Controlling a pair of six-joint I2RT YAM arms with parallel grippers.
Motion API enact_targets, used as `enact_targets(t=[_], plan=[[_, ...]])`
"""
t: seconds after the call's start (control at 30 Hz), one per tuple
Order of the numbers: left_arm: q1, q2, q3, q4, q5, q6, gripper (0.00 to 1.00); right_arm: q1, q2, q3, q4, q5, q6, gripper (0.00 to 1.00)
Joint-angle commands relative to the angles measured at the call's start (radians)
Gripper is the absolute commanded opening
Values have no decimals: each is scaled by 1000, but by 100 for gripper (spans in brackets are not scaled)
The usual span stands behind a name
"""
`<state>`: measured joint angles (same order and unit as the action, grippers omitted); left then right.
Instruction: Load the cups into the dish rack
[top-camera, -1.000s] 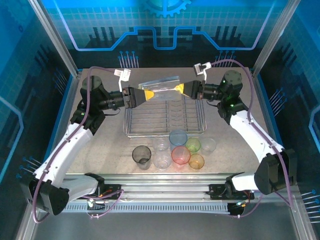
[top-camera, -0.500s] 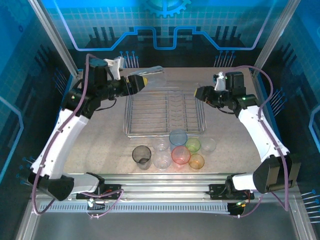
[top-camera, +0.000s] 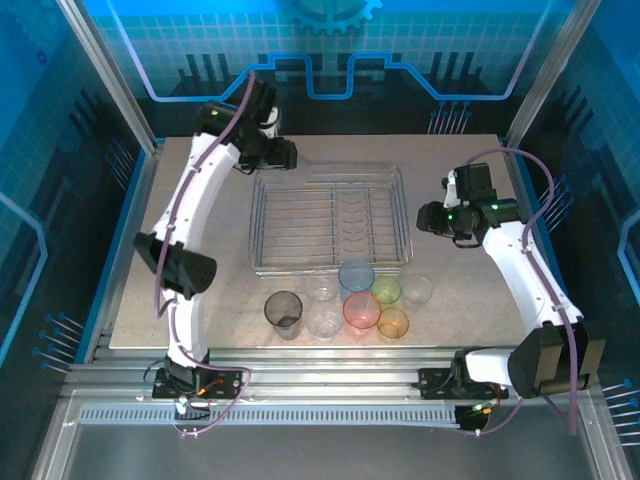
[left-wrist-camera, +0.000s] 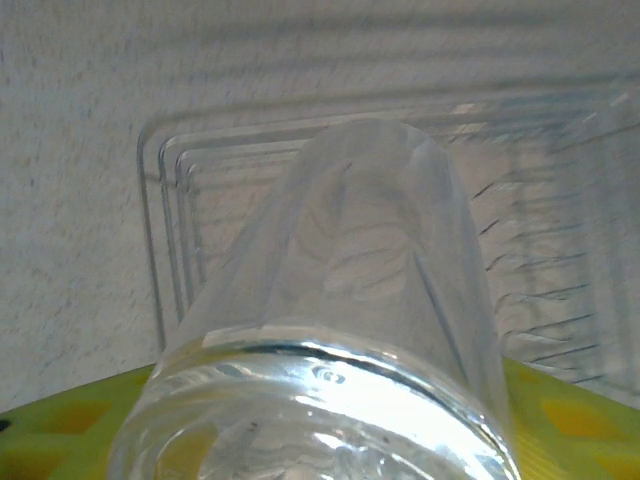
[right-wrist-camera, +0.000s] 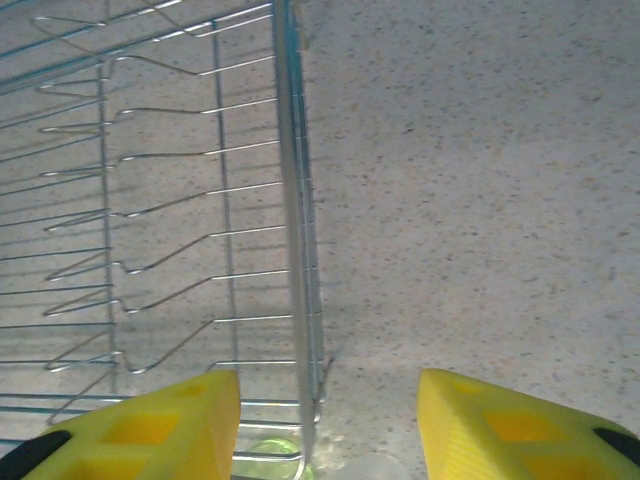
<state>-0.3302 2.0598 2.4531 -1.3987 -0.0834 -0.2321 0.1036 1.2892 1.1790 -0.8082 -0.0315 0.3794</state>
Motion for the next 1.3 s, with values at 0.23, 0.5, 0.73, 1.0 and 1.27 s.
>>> enact_targets(t=[0.23, 0.5, 0.73, 1.0, 1.27], plan=[[-1, 174, 90, -133, -104, 58, 0, -18, 28, 18, -45, 67, -51, 51], [3, 284, 130, -134, -165, 112, 0, -15, 67, 16, -40, 39, -24, 51], [15, 334, 132, -97, -182, 140, 0, 12, 106, 35, -57, 61, -19, 50], [31, 356, 132, -51, -272, 166, 0, 51, 138, 45, -57, 105, -16, 50], [33, 371, 130, -21, -274, 183, 14, 86, 168, 87, -78, 131, -18, 50]])
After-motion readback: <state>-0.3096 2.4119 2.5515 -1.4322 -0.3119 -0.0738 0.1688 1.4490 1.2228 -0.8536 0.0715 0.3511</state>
